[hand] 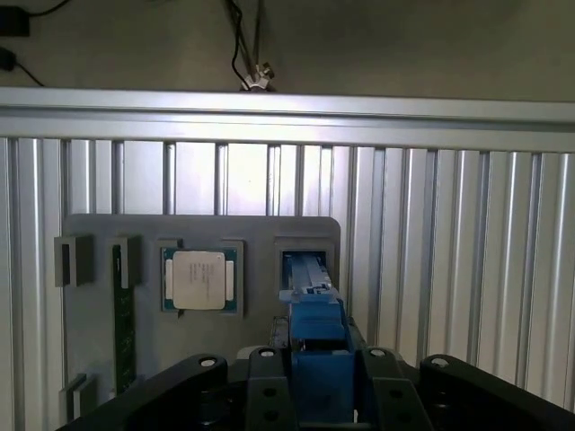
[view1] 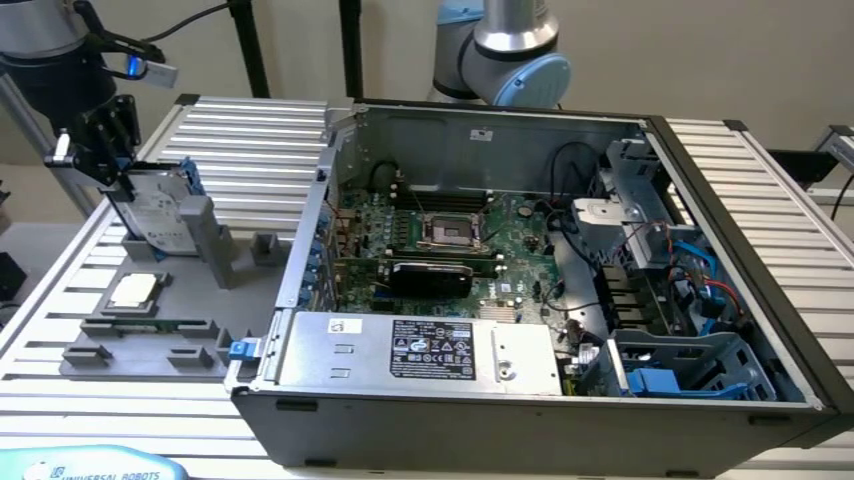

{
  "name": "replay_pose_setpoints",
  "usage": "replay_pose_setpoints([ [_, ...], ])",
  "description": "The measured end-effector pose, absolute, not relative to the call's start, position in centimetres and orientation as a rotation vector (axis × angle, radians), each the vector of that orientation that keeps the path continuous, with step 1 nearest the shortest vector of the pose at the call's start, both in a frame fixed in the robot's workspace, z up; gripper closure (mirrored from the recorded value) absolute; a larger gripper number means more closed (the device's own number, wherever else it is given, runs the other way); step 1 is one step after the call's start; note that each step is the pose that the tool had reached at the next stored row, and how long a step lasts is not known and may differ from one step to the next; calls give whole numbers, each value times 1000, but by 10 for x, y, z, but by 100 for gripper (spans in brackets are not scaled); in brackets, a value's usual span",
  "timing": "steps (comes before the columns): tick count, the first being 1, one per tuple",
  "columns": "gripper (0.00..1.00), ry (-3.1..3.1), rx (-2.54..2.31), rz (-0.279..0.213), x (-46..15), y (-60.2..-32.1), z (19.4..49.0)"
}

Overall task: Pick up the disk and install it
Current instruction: 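Pick up the disk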

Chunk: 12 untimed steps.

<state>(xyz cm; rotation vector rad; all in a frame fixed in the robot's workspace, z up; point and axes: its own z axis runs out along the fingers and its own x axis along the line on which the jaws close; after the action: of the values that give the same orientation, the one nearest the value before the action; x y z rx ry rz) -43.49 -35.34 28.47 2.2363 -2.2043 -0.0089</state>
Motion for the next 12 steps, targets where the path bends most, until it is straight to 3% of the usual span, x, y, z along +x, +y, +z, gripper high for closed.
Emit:
replay_pose_setpoints([
  [12,67,-2205,2237,-8,-435,-353,293],
])
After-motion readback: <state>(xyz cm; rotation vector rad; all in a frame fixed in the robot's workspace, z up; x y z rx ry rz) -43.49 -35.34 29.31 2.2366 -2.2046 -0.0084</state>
